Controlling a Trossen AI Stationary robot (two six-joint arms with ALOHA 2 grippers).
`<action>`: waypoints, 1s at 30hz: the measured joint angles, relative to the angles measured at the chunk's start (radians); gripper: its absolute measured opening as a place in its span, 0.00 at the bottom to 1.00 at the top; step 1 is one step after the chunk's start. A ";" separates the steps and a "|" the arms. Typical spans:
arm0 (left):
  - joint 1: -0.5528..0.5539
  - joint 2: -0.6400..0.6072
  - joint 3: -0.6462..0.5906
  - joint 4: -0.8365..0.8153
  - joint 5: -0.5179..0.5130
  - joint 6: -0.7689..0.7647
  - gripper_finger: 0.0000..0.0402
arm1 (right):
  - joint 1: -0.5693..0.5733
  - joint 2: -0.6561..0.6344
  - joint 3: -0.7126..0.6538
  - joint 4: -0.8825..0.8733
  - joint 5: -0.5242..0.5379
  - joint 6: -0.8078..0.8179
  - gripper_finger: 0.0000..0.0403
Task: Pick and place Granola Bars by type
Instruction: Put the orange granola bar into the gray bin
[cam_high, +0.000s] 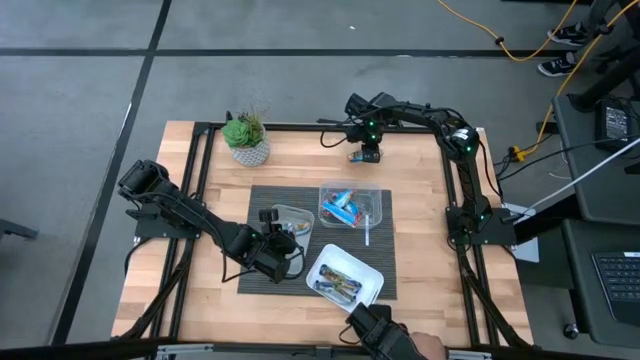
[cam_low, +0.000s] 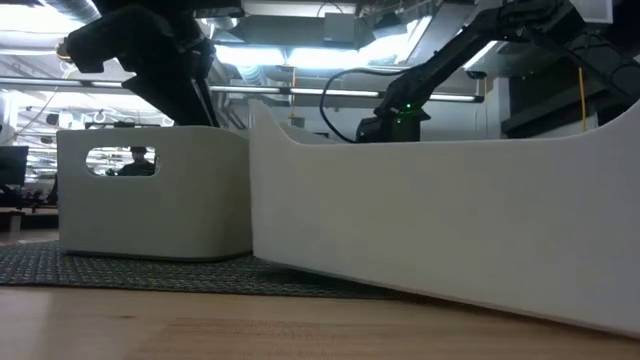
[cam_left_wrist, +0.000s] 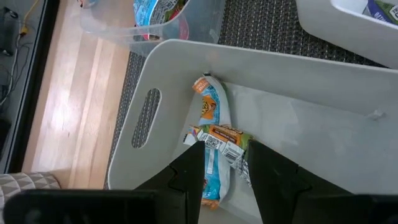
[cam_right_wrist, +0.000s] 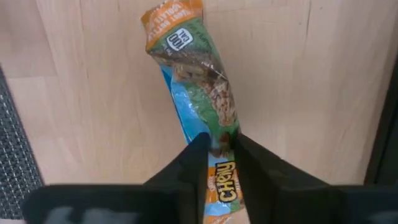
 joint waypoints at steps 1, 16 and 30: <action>0.000 0.000 0.000 0.000 0.000 0.000 0.28 | 0.000 0.000 0.000 -0.002 0.000 0.000 0.18; 0.000 0.000 0.000 0.000 -0.004 -0.001 0.28 | 0.000 0.000 0.060 -0.148 0.001 -0.015 0.02; -0.002 0.000 0.000 -0.002 0.042 -0.020 0.28 | 0.021 0.000 0.250 -0.269 0.085 0.086 0.01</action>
